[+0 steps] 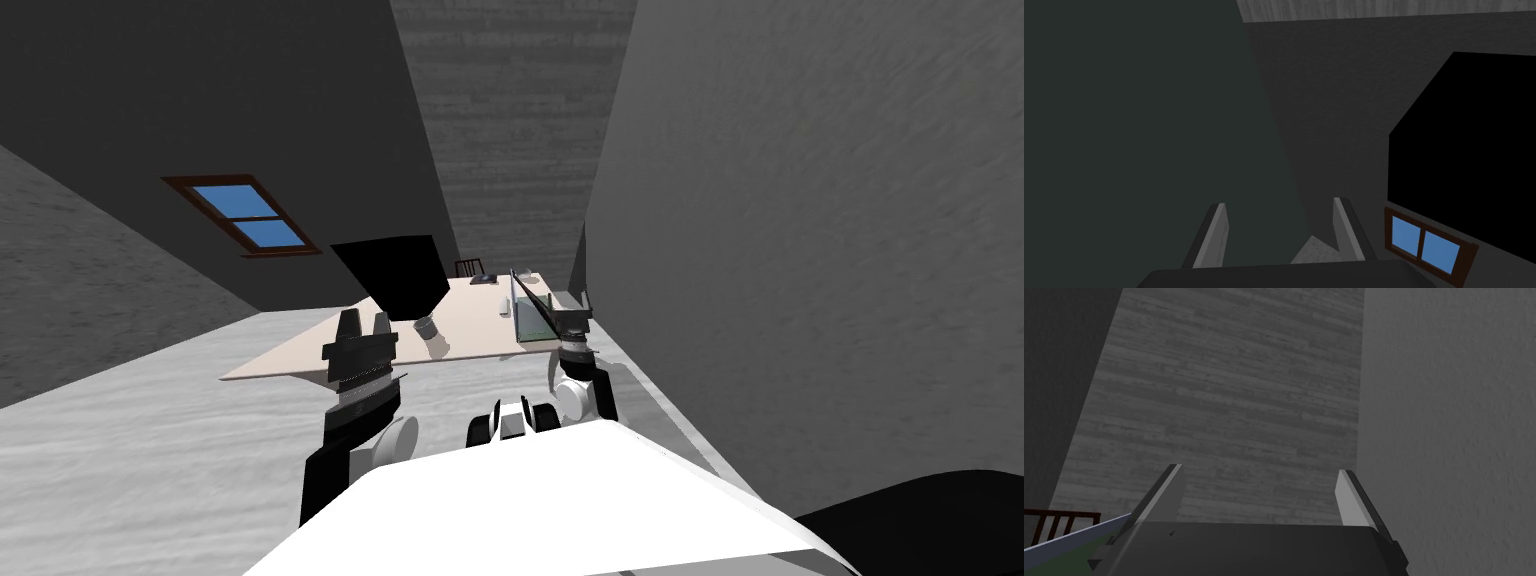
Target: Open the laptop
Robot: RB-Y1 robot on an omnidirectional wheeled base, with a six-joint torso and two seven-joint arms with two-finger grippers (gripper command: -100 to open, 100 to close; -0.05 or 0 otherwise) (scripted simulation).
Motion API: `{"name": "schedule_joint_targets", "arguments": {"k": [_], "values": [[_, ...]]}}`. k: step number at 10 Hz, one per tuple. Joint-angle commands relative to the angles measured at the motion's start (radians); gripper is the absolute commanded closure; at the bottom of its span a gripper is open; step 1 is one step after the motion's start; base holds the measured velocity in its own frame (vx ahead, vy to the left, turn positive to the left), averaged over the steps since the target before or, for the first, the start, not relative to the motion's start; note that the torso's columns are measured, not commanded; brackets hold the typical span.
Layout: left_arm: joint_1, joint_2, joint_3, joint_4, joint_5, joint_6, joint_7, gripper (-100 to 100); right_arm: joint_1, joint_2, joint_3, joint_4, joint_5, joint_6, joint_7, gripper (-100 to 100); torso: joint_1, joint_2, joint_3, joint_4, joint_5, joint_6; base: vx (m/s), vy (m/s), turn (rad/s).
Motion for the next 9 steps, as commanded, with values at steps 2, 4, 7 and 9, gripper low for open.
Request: {"name": "schedule_joint_targets", "arguments": {"k": [2, 4, 7, 9], "values": [[0.0, 0.0, 0.0, 0.0, 0.0, 0.0, 0.0, 0, -0.015, 0.003, 0.032, 0.03, -0.048, -0.002, -0.075, -100, 0.0, 0.0, 0.0, 0.0, 0.0, 0.0, 0.0, -0.002, 0.037], [0.0, 0.0, 0.0, 0.0, 0.0, 0.0, 0.0, 0, -0.026, 0.005, 0.052, 0.051, -0.08, -0.004, -0.121, -100, 0.0, 0.0, 0.0, 0.0, 0.0, 0.0, 0.0, -0.002, 0.045], [0.0, 0.0, 0.0, 0.0, 0.0, 0.0, 0.0, 0, -0.046, 0.01, 0.092, 0.093, -0.143, -0.005, -0.205, -100, 0.0, 0.0, 0.0, 0.0, 0.0, 0.0, 0.0, -0.002, 0.042], [0.0, 0.0, 0.0, 0.0, 0.0, 0.0, 0.0, 0, -0.056, 0.012, 0.112, 0.114, -0.174, -0.006, -0.249, -100, 0.0, 0.0, 0.0, 0.0, 0.0, 0.0, 0.0, -0.002, 0.04]]}}
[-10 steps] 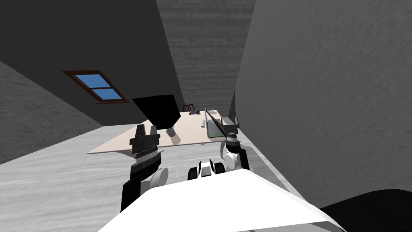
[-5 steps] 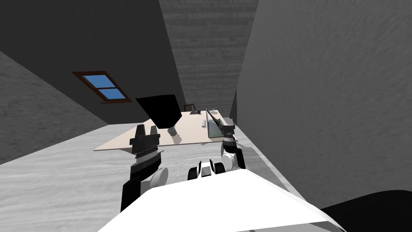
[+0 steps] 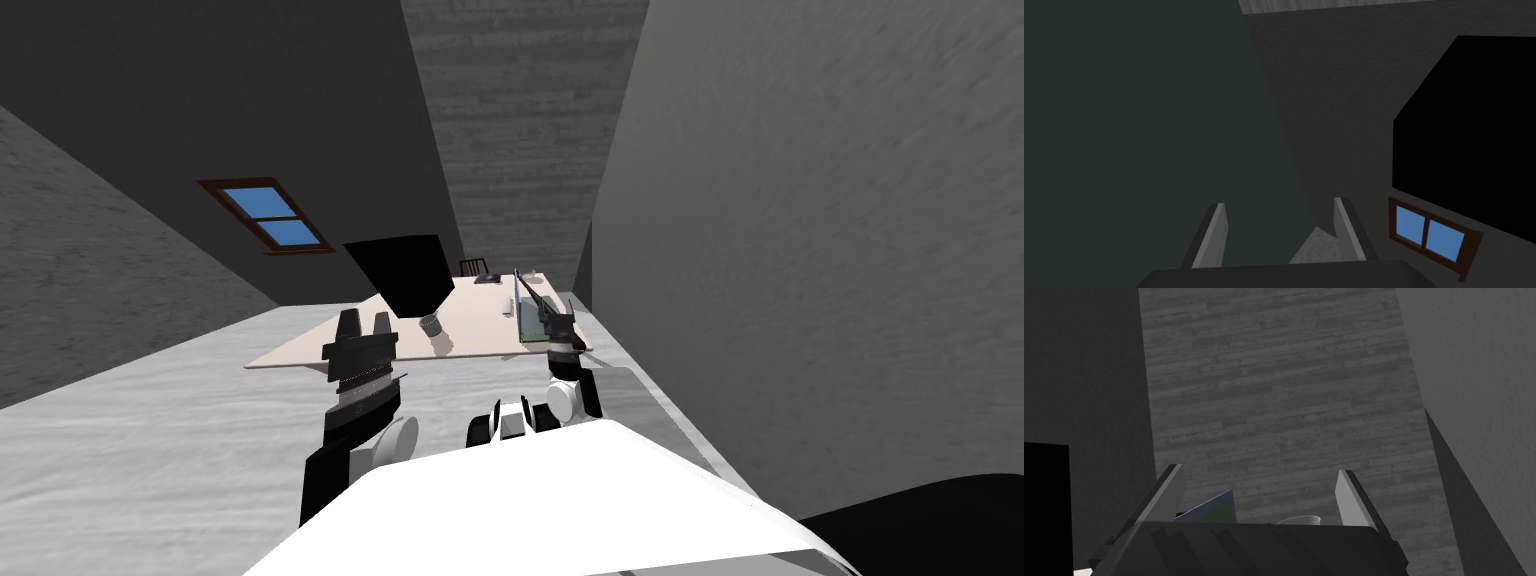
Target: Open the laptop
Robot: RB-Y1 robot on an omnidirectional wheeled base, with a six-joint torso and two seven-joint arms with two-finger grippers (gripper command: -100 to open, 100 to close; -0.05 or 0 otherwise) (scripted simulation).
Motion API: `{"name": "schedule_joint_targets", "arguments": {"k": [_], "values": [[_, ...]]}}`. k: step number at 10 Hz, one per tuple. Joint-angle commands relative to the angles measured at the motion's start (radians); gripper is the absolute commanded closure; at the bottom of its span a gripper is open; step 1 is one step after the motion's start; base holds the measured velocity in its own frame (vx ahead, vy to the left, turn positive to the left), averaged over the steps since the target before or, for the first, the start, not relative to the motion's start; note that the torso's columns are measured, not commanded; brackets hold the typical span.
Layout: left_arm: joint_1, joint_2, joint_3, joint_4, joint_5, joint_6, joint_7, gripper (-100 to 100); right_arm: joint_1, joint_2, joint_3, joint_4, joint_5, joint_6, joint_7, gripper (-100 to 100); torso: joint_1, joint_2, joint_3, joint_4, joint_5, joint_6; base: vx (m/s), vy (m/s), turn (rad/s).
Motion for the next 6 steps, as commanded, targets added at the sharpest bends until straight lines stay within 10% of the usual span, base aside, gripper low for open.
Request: {"name": "schedule_joint_targets", "arguments": {"k": [1, 6], "values": [[0.0, 0.0, 0.0, 0.0, 0.0, 0.0, 0.0, 0, -0.012, 0.001, 0.021, 0.026, -0.036, -0.003, -0.057, -100, 0.0, 0.0, 0.0, 0.0, 0.0, 0.0, 0.0, -0.002, 0.031], [0.0, 0.0, 0.0, 0.0, 0.0, 0.0, 0.0, 0, -0.04, 0.01, 0.077, 0.088, -0.124, -0.004, -0.183, -100, 0.0, 0.0, 0.0, 0.0, 0.0, 0.0, 0.0, -0.002, 0.048]]}}
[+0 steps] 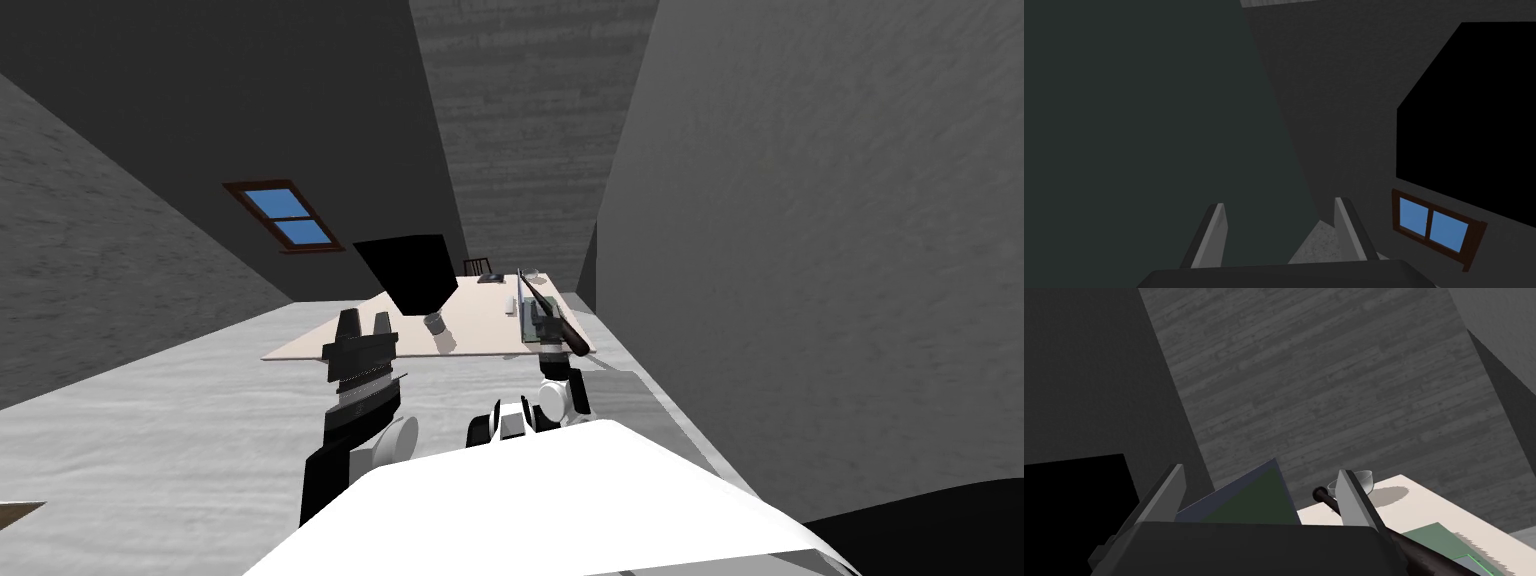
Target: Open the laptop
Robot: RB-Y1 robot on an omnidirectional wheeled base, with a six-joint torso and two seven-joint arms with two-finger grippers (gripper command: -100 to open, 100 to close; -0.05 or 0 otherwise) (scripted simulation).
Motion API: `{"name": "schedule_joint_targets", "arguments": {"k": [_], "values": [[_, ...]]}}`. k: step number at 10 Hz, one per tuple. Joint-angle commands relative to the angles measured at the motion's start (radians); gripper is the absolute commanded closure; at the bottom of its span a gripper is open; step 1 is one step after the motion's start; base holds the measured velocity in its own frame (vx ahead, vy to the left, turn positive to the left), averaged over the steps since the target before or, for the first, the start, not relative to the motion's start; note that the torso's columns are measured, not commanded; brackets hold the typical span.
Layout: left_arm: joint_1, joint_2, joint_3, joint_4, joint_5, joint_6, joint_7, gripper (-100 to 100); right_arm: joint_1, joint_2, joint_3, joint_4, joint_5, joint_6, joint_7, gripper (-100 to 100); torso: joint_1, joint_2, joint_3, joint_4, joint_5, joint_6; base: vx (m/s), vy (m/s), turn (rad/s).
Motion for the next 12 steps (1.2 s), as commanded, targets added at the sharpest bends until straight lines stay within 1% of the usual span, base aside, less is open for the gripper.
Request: {"name": "schedule_joint_targets", "arguments": {"k": [1, 2, 4, 5, 8, 12], "values": [[0.0, 0.0, 0.0, 0.0, 0.0, 0.0, 0.0, 0, -0.007, -0.002, 0.03, 0.028, -0.043, -0.006, -0.073, -100, 0.0, 0.0, 0.0, 0.0, 0.0, 0.001, 0.0, -0.001, 0.03], [0.0, 0.0, 0.0, 0.0, 0.0, 0.0, 0.0, 0, -0.007, -0.002, 0.03, 0.028, -0.043, -0.006, -0.08, -100, 0.0, 0.0, 0.0, 0.0, 0.0, 0.0, 0.0, -0.001, 0.025], [0.0, 0.0, 0.0, 0.0, 0.0, 0.0, 0.0, 0, -0.023, 0.004, 0.062, 0.062, -0.094, -0.007, -0.145, -100, 0.0, 0.0, 0.0, 0.0, 0.0, 0.0, 0.0, -0.002, 0.049], [0.0, 0.0, 0.0, 0.0, 0.0, 0.0, 0.0, 0, -0.023, 0.004, 0.062, 0.062, -0.094, -0.007, -0.151, -100, 0.0, 0.0, 0.0, 0.0, 0.0, 0.0, 0.0, -0.002, 0.033], [0.0, 0.0, 0.0, 0.0, 0.0, 0.0, 0.0, 0, -0.042, 0.006, 0.102, 0.1, -0.156, -0.009, -0.24, -100, 0.0, 0.0, 0.0, 0.0, 0.0, 0.0, 0.0, -0.002, 0.048], [0.0, 0.0, 0.0, 0.0, 0.0, 0.0, 0.0, 0, -0.059, -0.003, 0.137, 0.132, -0.212, -0.013, -0.321, -100, 0.0, 0.0, 0.0, 0.0, 0.0, 0.0, 0.0, -0.002, 0.038]]}}
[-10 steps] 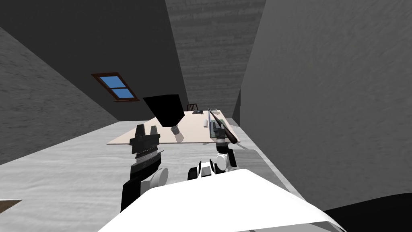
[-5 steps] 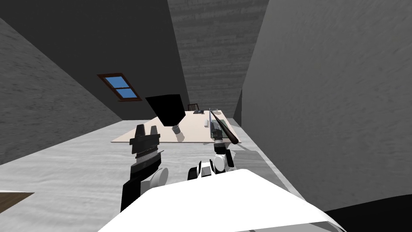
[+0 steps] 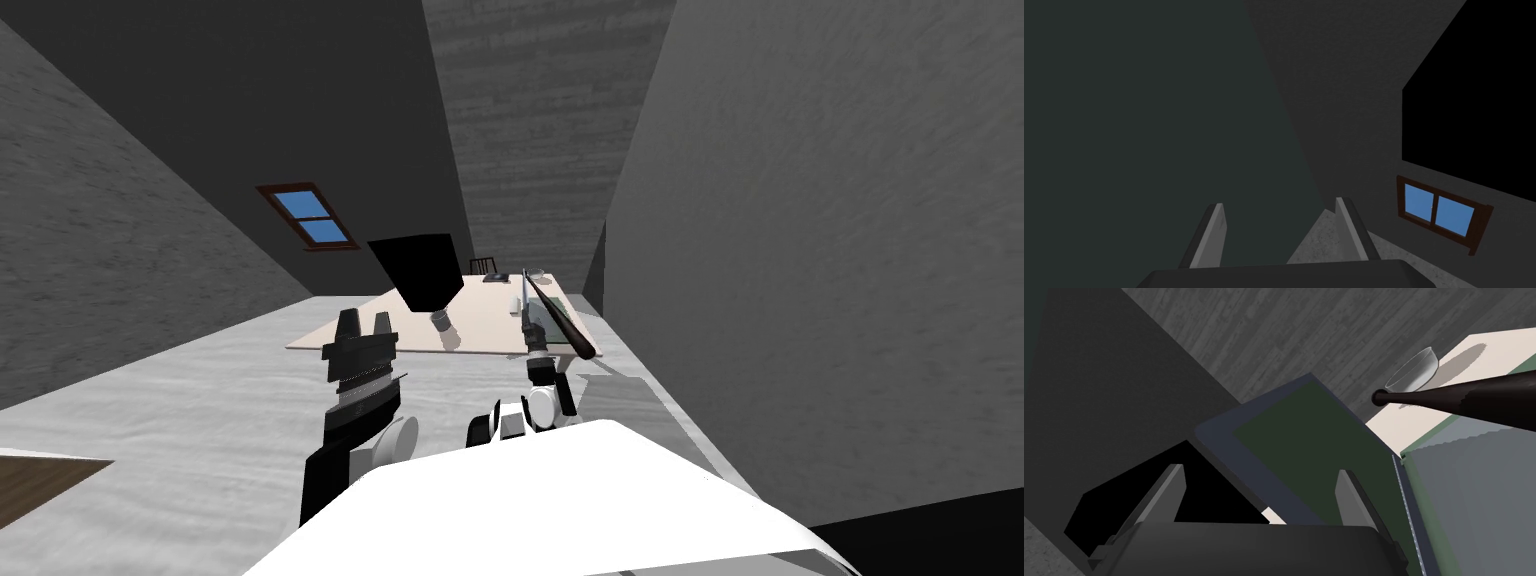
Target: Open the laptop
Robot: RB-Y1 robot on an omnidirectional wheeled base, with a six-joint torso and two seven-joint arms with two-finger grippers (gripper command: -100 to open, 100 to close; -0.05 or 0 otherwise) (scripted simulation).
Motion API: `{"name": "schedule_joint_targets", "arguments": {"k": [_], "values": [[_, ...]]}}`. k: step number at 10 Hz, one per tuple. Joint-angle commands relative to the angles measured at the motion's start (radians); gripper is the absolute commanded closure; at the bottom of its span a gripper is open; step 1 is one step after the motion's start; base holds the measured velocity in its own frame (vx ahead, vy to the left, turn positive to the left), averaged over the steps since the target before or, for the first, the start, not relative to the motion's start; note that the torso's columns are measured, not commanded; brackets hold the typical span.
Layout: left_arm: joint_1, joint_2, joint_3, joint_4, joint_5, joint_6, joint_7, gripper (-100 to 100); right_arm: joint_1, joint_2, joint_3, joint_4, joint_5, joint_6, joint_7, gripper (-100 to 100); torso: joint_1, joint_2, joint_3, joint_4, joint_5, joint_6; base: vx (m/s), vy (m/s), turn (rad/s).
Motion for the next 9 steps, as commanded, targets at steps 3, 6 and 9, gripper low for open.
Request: {"name": "schedule_joint_targets", "arguments": {"k": [3, 6, 9], "values": [[0.0, 0.0, 0.0, 0.0, 0.0, 0.0, 0.0, 0, -0.014, 0.03, -0.002, -0.011, -0.029, 0.042, 0.018, -100, -0.001, -0.002, -0.001, 0.0, 0.0, 0.0, 0.031, -0.014, -0.026], [0.0, 0.0, 0.0, 0.0, 0.0, 0.0, 0.0, 0, -0.009, 0.012, 0.005, 0.0, -0.021, 0.018, -0.006, 100, 0.001, 0.001, 0.0, 0.0, 0.0, 0.0, 0.023, -0.003, 0.017], [0.0, 0.0, 0.0, 0.0, 0.0, 0.0, 0.0, 0, -0.062, 0.018, 0.044, 0.028, 0.029, 0.069, 0.052, 100, -0.002, 0.004, 0.003, -0.001, -0.002, -0.001, -0.017, 0.008, -0.116]]}}
